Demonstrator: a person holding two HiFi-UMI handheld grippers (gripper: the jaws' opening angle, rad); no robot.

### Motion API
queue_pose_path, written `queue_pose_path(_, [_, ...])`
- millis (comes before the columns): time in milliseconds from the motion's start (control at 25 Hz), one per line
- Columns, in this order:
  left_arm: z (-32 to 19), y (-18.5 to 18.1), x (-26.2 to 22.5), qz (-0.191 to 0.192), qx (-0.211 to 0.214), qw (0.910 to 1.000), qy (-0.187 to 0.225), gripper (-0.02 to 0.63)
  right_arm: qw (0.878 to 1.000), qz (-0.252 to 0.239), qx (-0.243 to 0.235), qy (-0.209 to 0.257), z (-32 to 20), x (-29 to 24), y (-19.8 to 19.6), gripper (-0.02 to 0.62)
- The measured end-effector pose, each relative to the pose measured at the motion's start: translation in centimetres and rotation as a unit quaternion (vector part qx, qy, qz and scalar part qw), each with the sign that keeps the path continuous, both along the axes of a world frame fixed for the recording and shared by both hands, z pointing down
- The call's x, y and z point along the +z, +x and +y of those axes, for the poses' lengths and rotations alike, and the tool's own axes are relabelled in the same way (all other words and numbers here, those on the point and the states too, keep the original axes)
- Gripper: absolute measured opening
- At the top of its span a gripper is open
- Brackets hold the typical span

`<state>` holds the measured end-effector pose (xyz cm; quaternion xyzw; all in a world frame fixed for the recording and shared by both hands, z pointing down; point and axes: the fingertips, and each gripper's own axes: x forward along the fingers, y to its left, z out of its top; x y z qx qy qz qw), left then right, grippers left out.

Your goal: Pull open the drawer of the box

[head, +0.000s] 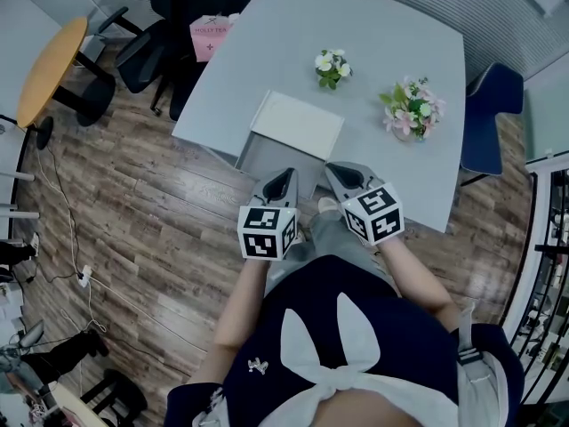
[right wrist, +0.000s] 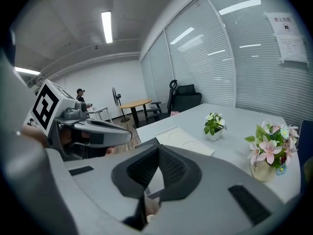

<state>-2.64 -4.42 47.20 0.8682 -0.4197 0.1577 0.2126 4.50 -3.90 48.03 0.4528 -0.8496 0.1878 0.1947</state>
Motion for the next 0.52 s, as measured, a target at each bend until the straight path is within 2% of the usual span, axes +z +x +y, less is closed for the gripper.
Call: queue_pose_path(520, [0.92,-0.61,0.3,0.0,-0.004,1.0,-0.006,0.025,1.0,0.006,-0.006,-0.008,0.63,0.41,-0.53,0.002])
